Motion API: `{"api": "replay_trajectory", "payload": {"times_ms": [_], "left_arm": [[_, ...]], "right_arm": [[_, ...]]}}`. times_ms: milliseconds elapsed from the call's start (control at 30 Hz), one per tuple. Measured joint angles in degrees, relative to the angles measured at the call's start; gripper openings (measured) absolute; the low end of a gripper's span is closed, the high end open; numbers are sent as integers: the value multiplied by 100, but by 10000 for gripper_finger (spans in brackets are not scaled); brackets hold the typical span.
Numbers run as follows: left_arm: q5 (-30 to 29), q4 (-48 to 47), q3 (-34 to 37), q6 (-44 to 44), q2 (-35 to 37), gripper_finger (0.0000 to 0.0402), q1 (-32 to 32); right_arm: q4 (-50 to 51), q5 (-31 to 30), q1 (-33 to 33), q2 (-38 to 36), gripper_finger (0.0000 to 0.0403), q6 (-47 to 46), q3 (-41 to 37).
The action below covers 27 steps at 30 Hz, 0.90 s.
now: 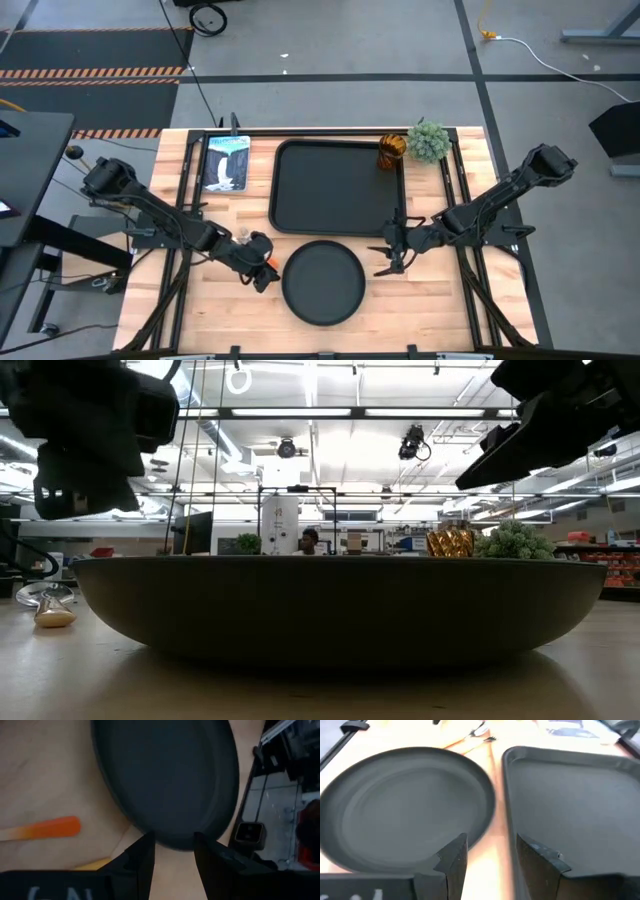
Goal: Pick and place plate/cup/fork/spoon on tray
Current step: Put the black plate on the black serving tray to the bottom of the brown glass
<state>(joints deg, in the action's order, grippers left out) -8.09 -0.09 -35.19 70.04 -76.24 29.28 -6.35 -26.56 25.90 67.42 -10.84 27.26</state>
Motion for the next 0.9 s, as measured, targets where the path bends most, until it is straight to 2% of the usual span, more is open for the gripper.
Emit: {"api": "replay_trajectory", "payload": {"times_ms": [133, 400, 667, 800, 900], "left_arm": [[2, -388, -216, 151, -162, 142, 0], [55, -1872, -1384, 171, -801, 142, 82], [507, -3075, -2539, 179, -1543, 142, 91], [493, -3307, -2774, 176, -1730, 142, 79], [259, -3321, -2742, 301, -1754, 142, 29]], "right_arm": [[-48, -49, 24, -276, 175, 30, -135], [-46, -19, 277, -457, 175, -15, -190], [-129, 28, 399, -473, 175, -7, -187], [-200, 28, 401, -459, 175, -7, -187], [-255, 28, 399, -453, 175, 9, -187]]}}
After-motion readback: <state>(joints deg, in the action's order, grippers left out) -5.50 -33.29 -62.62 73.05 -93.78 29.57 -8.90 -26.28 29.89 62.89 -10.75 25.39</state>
